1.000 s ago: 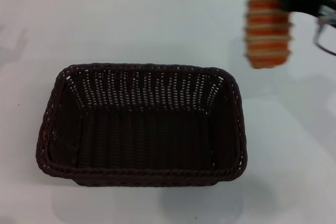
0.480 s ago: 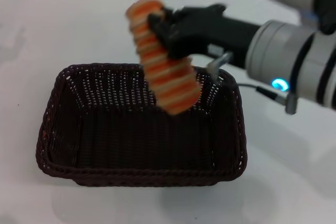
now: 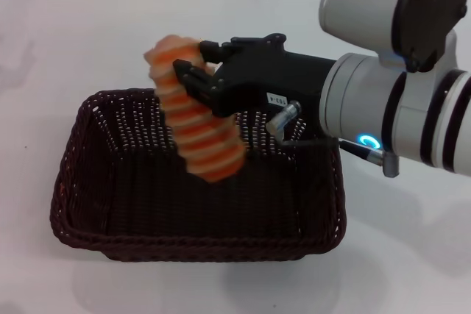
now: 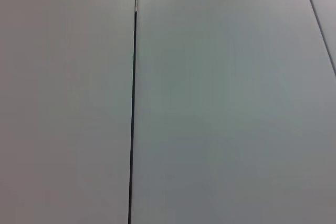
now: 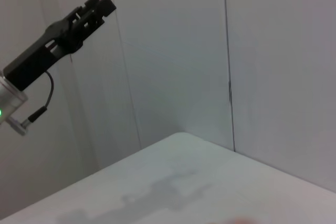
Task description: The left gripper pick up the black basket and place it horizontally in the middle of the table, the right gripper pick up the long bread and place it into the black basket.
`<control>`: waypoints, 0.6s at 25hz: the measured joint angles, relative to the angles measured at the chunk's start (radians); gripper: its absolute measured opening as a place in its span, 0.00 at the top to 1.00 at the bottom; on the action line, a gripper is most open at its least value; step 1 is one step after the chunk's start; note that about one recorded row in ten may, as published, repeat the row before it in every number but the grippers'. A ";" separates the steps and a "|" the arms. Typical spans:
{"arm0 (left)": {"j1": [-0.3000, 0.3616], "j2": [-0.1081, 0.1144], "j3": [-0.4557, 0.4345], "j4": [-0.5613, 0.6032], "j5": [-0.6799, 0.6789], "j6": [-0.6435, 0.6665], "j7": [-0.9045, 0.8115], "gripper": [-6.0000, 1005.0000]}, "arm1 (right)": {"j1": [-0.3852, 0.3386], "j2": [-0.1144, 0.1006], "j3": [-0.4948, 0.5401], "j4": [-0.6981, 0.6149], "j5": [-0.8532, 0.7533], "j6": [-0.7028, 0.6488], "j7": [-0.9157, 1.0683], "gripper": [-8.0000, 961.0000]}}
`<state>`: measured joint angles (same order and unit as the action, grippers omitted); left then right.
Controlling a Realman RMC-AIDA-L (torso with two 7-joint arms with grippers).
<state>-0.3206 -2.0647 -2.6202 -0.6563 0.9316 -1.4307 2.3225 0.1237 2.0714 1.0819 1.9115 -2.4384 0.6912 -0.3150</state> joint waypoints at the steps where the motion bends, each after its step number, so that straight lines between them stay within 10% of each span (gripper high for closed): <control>1: 0.000 0.000 0.000 0.000 0.000 0.000 0.000 0.41 | -0.002 0.000 0.000 0.005 0.001 0.001 0.000 0.72; 15: 0.002 -0.003 -0.005 0.021 -0.001 -0.029 0.000 0.41 | -0.106 0.003 0.100 -0.001 -0.037 -0.159 -0.117 0.53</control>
<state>-0.3182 -2.0678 -2.6247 -0.6356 0.9309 -1.4597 2.3225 0.0176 2.0746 1.1823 1.9107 -2.4754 0.5326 -0.4324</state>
